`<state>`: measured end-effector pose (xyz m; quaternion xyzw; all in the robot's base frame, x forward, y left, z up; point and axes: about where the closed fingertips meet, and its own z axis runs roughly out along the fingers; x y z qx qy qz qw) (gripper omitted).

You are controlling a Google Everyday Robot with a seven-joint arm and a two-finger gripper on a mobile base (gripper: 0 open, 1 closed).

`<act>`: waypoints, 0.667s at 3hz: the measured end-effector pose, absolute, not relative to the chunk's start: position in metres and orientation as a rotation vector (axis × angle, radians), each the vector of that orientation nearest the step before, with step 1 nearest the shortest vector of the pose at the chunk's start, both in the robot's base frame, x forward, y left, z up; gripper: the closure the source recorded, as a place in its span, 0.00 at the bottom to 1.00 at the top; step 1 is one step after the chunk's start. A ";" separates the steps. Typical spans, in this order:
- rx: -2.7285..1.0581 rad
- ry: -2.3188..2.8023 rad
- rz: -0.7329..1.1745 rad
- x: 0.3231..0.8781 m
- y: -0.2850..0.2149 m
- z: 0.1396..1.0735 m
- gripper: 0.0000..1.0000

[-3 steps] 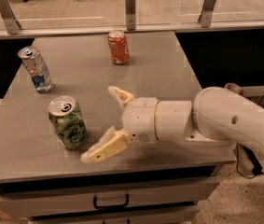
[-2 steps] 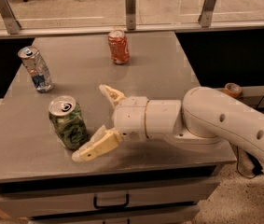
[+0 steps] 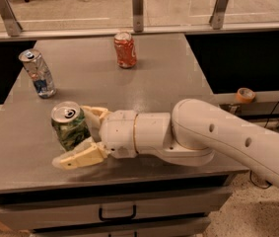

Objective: Move green can near coke can

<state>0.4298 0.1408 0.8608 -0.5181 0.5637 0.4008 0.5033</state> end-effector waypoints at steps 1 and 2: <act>-1.253 1.380 0.967 0.429 0.142 0.861 0.47; -1.211 1.375 0.943 0.441 0.127 0.870 0.72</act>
Offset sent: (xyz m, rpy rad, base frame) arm 0.0291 -0.0392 0.0189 0.0407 -0.0179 -0.1036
